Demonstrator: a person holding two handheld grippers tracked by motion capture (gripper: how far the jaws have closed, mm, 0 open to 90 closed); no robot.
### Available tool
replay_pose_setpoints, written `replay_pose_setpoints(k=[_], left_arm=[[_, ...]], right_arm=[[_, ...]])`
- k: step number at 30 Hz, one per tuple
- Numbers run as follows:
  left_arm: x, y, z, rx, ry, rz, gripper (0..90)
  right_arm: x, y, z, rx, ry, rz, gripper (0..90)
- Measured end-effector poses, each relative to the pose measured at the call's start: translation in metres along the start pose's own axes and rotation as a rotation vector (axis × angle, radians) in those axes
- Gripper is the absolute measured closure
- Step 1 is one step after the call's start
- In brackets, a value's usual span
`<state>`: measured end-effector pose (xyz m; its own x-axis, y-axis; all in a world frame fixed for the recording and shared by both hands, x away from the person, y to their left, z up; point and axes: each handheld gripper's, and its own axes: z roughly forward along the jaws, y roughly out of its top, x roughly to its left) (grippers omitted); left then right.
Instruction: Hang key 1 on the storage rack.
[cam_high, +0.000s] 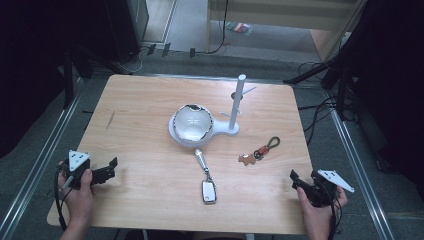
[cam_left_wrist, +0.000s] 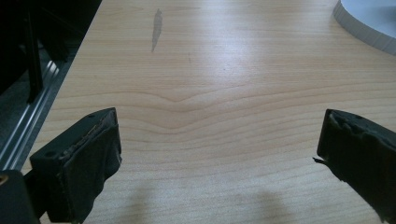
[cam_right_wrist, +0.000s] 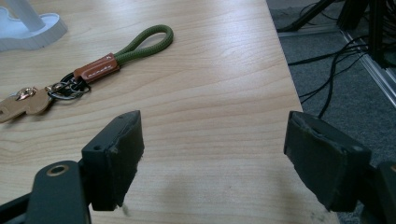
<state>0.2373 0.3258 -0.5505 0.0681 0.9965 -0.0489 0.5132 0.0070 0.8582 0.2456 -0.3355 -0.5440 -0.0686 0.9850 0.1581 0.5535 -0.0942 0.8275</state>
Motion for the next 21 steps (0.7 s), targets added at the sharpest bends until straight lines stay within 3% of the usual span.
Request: replay_pose_setpoints(k=[9, 16, 21], left_arm=[[-0.001, 0.000, -0.001, -0.005, 0.005, 0.008, 0.0], [-0.003, 0.000, 0.000, 0.001, 0.011, 0.021, 0.0], [-0.003, 0.000, 0.000, 0.000, 0.007, 0.021, 0.0]], right_arm=[[0.003, 0.004, 0.003, 0.025, -0.013, -0.002, 22.9], [0.011, 0.008, 0.004, 0.064, -0.031, -0.049, 23.4], [0.018, 0.011, 0.006, 0.119, -0.001, -0.109, 25.8]])
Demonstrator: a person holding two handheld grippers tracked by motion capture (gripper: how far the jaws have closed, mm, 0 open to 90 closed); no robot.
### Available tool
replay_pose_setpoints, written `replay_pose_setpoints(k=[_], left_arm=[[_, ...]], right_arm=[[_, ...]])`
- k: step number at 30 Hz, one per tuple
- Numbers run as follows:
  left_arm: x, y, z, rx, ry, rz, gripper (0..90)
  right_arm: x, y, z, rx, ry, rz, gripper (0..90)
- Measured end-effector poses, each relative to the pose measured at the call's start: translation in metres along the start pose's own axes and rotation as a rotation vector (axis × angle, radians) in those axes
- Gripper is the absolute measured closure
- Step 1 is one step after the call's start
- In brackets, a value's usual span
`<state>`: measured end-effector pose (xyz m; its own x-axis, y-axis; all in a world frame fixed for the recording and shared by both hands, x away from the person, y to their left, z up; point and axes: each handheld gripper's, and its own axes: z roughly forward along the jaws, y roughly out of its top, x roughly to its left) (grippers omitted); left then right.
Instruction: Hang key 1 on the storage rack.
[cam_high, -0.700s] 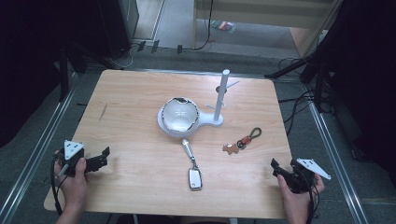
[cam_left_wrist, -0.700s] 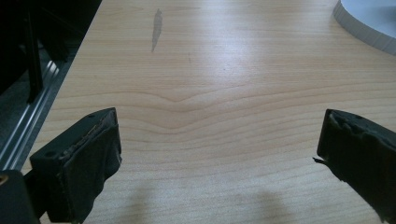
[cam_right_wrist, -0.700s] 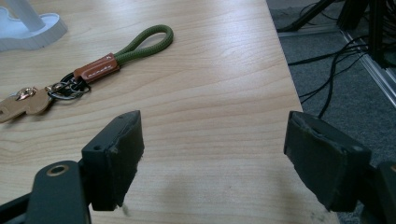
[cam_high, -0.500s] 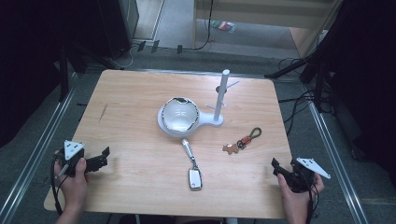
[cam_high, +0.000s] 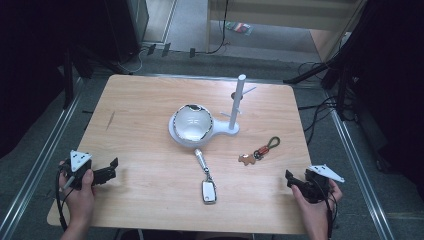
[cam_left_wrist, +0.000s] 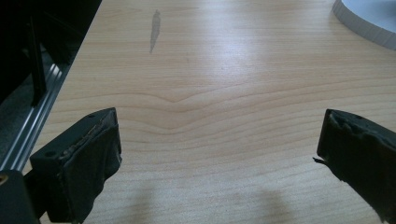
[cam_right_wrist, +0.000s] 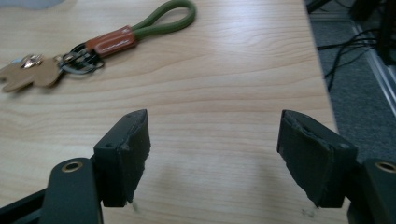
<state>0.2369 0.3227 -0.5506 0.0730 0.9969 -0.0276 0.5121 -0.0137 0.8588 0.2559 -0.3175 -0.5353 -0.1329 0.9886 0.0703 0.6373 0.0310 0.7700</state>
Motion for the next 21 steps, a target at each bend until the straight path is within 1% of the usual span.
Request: replay_pose_setpoints(k=[1, 2, 3, 5, 6, 7, 8, 11, 12, 14, 16, 18, 21], left_arm=[[0.000, 0.000, 0.000, 0.002, -0.002, -0.002, 0.0], [0.000, 0.000, 0.000, 0.004, -0.002, -0.004, 0.0], [0.001, 0.000, 0.000, 0.007, 0.000, -0.006, 0.0], [0.002, 0.000, 0.000, 0.007, -0.002, -0.015, 0.0], [0.002, 0.000, 0.000, 0.009, -0.002, -0.017, 0.0], [0.002, 0.000, 0.001, 0.006, -0.001, -0.022, 0.0], [0.003, 0.000, 0.001, 0.005, -0.003, -0.023, 0.0], [0.003, 0.000, 0.000, 0.007, -0.010, -0.022, 0.0], [0.003, 0.000, 0.000, 0.006, -0.011, -0.023, 0.0], [0.003, 0.000, 0.000, 0.002, -0.015, -0.024, 0.0], [0.003, 0.000, 0.000, -0.001, -0.017, -0.025, 0.0], [0.004, 0.000, 0.000, 0.001, -0.019, -0.027, 0.0], [0.003, 0.000, 0.000, 0.007, -0.017, -0.024, 0.0]], right_arm=[[0.001, 0.000, 0.001, 0.004, 0.007, -0.009, 25.8], [0.004, 0.001, 0.002, 0.040, 0.012, -0.020, 25.8], [0.004, 0.001, 0.002, 0.040, 0.012, -0.020, 25.8], [0.006, 0.002, 0.003, 0.062, 0.011, -0.030, 25.6], [0.008, 0.005, 0.004, 0.090, 0.004, -0.039, 25.5], [0.008, 0.005, 0.004, 0.090, 0.004, -0.039, 25.5], [0.009, 0.007, 0.004, 0.102, 0.001, -0.047, 25.4], [0.010, 0.014, 0.004, 0.132, -0.022, -0.055, 25.7], [0.010, 0.016, 0.004, 0.135, -0.021, -0.054, 26.3], [0.009, 0.021, 0.004, 0.160, -0.021, -0.042, 27.3], [0.009, 0.024, 0.004, 0.172, -0.023, -0.048, 27.6], [0.009, 0.028, 0.006, 0.198, -0.028, -0.050, 27.6], [0.010, 0.030, 0.007, 0.198, -0.033, -0.062, 27.5]])
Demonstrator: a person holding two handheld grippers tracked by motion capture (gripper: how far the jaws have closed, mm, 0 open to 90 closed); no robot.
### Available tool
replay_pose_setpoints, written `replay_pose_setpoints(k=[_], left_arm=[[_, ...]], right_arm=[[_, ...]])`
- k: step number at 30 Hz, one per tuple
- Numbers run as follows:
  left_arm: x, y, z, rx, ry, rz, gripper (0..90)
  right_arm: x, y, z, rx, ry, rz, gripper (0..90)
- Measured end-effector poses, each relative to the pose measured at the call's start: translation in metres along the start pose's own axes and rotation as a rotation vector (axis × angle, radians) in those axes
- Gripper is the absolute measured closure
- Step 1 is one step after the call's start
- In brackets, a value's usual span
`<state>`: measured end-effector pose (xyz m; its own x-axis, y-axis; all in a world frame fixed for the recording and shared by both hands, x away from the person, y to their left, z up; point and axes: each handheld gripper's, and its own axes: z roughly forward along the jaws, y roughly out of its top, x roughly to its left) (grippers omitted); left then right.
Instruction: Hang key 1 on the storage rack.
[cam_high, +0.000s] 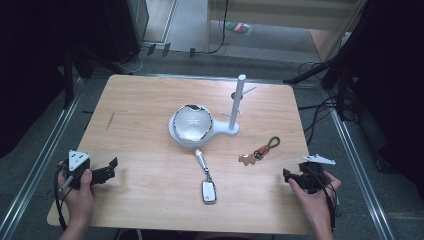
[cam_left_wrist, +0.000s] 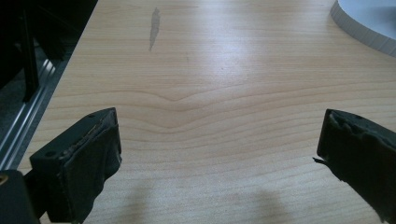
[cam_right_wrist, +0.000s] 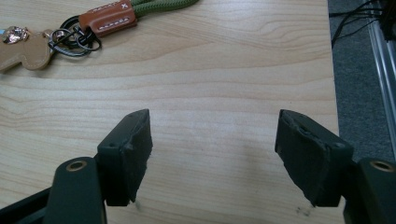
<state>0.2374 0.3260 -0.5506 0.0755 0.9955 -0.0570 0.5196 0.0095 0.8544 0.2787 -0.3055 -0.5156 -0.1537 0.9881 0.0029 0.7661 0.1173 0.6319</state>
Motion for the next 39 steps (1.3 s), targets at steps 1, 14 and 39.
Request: replay_pose_setpoints(k=[1, 14, 39], left_arm=[[0.000, 0.000, 0.000, 0.001, 0.002, 0.001, 0.0], [-0.001, 0.000, 0.000, 0.001, -0.001, 0.006, 0.0], [0.000, 0.000, 0.001, 0.007, -0.013, 0.001, 0.0]], right_arm=[[0.001, 0.001, 0.000, 0.006, -0.001, -0.005, 27.3], [0.010, 0.024, 0.008, 0.080, 0.006, -0.040, 27.4], [0.028, 0.056, 0.030, 0.223, -0.012, -0.041, 28.1]])
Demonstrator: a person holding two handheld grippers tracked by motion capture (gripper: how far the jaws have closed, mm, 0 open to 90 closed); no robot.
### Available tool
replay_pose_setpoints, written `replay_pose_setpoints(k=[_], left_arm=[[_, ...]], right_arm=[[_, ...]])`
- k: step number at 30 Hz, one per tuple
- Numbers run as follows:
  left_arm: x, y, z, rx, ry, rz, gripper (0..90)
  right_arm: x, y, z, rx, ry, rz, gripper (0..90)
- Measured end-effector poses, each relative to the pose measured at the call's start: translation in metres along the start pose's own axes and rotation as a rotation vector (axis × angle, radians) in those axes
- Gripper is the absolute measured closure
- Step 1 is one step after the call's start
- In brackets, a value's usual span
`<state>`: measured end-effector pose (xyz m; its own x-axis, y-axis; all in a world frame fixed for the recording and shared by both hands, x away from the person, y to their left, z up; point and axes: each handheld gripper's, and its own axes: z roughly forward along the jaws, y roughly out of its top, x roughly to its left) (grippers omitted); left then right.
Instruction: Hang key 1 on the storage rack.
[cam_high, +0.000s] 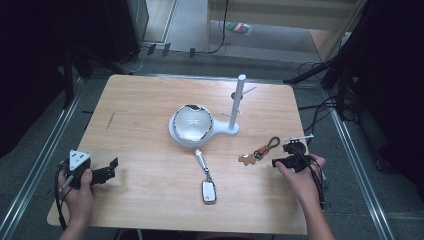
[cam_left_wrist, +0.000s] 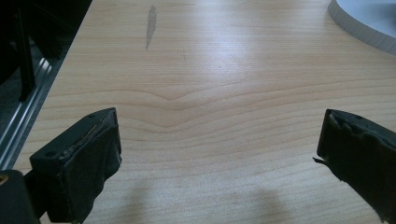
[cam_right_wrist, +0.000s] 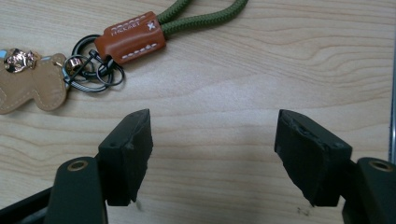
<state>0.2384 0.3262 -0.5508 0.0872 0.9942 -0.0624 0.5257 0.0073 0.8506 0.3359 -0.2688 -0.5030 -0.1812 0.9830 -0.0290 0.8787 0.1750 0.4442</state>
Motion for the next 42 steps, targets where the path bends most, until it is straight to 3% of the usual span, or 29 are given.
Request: replay_pose_setpoints(k=[8, 29, 42], left_arm=[[0.000, 0.000, 0.000, 0.000, 0.000, -0.001, 0.0], [0.000, 0.000, 0.001, 0.003, -0.002, -0.005, 0.0], [0.000, 0.000, 0.001, 0.006, -0.002, -0.006, 0.0]], right_arm=[[0.008, 0.013, 0.003, 0.027, 0.007, 0.003, 28.3], [0.027, 0.046, 0.016, 0.123, 0.039, 0.071, 31.8], [0.038, 0.064, 0.024, 0.193, 0.057, 0.185, 40.8]])
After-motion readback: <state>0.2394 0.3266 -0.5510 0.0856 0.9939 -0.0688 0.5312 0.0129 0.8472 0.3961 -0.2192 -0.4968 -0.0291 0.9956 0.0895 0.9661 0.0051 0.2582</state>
